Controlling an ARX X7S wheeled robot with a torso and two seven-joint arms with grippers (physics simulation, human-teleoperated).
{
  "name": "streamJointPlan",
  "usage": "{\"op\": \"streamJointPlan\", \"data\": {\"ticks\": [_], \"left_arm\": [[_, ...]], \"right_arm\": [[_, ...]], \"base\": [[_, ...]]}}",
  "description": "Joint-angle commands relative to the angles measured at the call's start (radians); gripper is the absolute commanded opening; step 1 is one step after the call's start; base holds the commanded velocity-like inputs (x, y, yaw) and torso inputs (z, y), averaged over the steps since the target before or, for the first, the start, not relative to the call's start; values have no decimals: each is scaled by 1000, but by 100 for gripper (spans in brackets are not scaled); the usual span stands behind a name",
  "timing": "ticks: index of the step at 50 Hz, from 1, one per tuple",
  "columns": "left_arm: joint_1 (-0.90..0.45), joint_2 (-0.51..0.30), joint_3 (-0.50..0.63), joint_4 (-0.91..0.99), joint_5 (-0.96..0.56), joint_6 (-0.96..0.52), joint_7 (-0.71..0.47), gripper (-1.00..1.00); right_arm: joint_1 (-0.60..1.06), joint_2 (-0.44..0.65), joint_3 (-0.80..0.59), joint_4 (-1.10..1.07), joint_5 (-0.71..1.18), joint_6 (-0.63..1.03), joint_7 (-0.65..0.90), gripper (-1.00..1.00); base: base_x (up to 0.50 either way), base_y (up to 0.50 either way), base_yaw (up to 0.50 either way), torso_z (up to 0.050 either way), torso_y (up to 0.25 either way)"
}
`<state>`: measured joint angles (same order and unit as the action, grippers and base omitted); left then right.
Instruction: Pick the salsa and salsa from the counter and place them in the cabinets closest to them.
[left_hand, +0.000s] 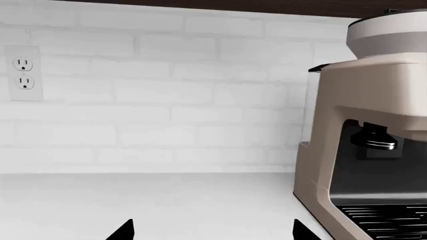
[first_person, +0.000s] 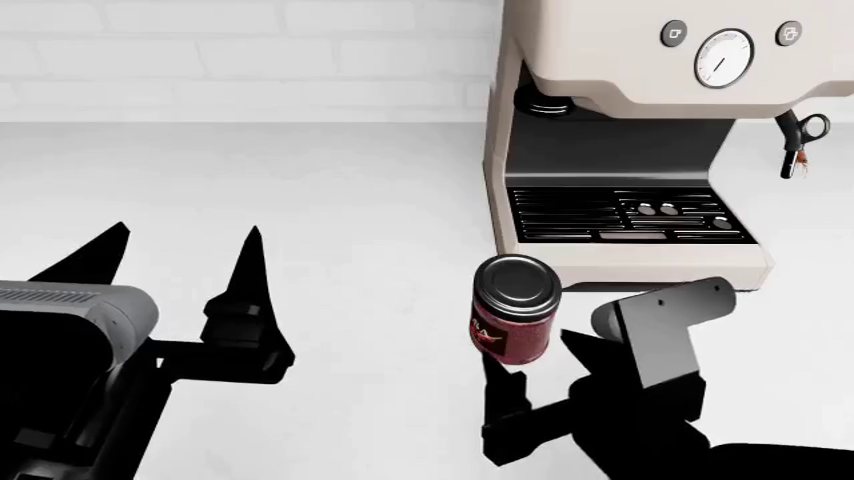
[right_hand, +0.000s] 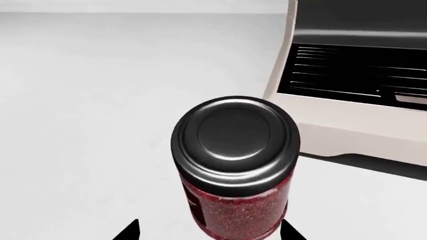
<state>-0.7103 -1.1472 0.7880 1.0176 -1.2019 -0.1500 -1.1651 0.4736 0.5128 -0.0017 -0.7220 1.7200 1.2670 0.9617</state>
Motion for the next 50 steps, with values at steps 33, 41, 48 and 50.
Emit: {"op": "streamJointPlan", "data": {"ticks": [33, 41, 48, 50], "left_arm": [[12, -5, 15, -4, 21, 18, 2, 100], [7, -1, 18, -6, 20, 14, 2, 100], [2, 2, 21, -7, 19, 10, 3, 100], [1, 2, 21, -6, 18, 11, 3, 100]], "right_arm": [[63, -53, -114, 131, -336, -26, -176, 100], [89, -64, -161, 192, -413, -54, -264, 100], [100, -58, -171, 171, -414, -69, -275, -100], [101, -54, -168, 161, -406, -71, -269, -100]], "base": [[0, 0, 0, 0, 0], [0, 0, 0, 0, 0], [3, 0, 1, 0, 0], [9, 3, 6, 0, 0]]}}
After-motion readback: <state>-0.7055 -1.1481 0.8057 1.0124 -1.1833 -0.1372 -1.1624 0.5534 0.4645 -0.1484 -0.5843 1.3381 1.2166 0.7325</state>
